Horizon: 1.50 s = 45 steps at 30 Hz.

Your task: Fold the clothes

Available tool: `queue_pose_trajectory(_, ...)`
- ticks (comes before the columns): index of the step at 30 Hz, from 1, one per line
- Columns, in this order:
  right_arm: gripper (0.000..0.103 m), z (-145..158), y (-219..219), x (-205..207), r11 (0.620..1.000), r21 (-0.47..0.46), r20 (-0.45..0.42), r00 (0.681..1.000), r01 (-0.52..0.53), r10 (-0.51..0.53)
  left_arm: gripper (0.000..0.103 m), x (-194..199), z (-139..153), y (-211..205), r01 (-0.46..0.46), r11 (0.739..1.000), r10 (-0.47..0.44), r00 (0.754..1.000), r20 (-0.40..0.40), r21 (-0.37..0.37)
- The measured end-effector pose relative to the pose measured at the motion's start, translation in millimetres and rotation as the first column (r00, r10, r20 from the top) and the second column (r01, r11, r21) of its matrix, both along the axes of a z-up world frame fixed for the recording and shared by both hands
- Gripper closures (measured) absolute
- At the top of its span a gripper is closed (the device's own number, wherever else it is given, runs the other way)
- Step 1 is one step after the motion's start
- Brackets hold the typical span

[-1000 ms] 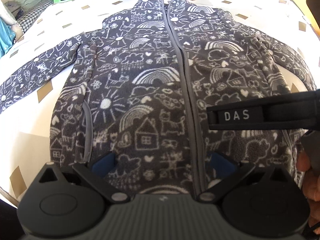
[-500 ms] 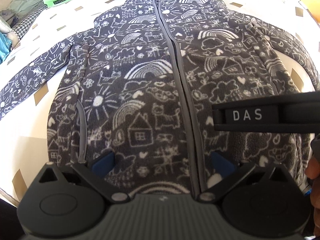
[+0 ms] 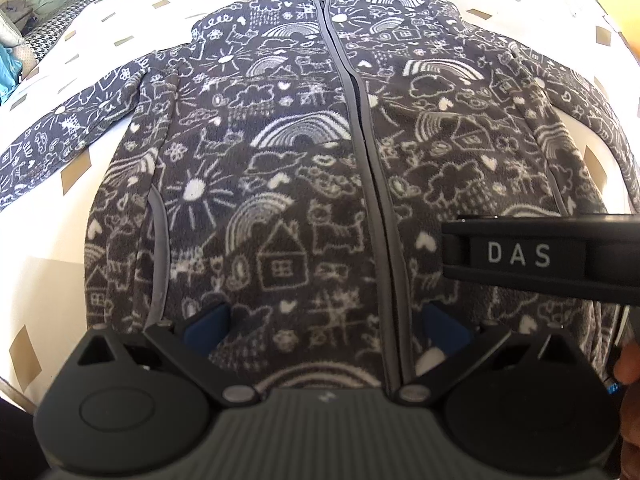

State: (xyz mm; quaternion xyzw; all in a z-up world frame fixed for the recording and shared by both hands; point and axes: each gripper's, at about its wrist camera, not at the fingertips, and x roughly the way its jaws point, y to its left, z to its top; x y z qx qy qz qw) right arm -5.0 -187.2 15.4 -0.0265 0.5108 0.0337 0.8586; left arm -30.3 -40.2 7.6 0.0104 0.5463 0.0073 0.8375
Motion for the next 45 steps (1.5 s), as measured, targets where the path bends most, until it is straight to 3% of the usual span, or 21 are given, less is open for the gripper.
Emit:
queue_pose_trajectory(11,0.008,10.6,-9.8,-18.5,0.998,0.053,-0.013,0.999,0.037,-0.037,0.000,-6.9,12.3,-0.5,0.020,1.000,-0.020,1.000,-0.015,0.006)
queue_pose_trajectory(17,0.008,5.7,-12.1,-27.9,0.995,0.084,-0.081,0.995,0.062,-0.055,0.000,-18.1,15.4,3.4,0.011,1.000,-0.011,0.999,-0.043,0.001)
queue_pose_trajectory(25,0.008,0.5,-2.1,-41.2,0.998,0.044,-0.102,0.994,0.036,-0.032,0.000,-32.6,13.2,2.2,0.025,0.999,-0.022,0.996,-0.090,0.029)
queue_pose_trajectory(45,0.004,-10.6,6.9,-41.3,1.000,-0.023,-0.113,0.994,0.014,-0.016,0.000,-32.3,1.3,3.6,-0.011,1.000,0.012,0.991,-0.133,0.001)
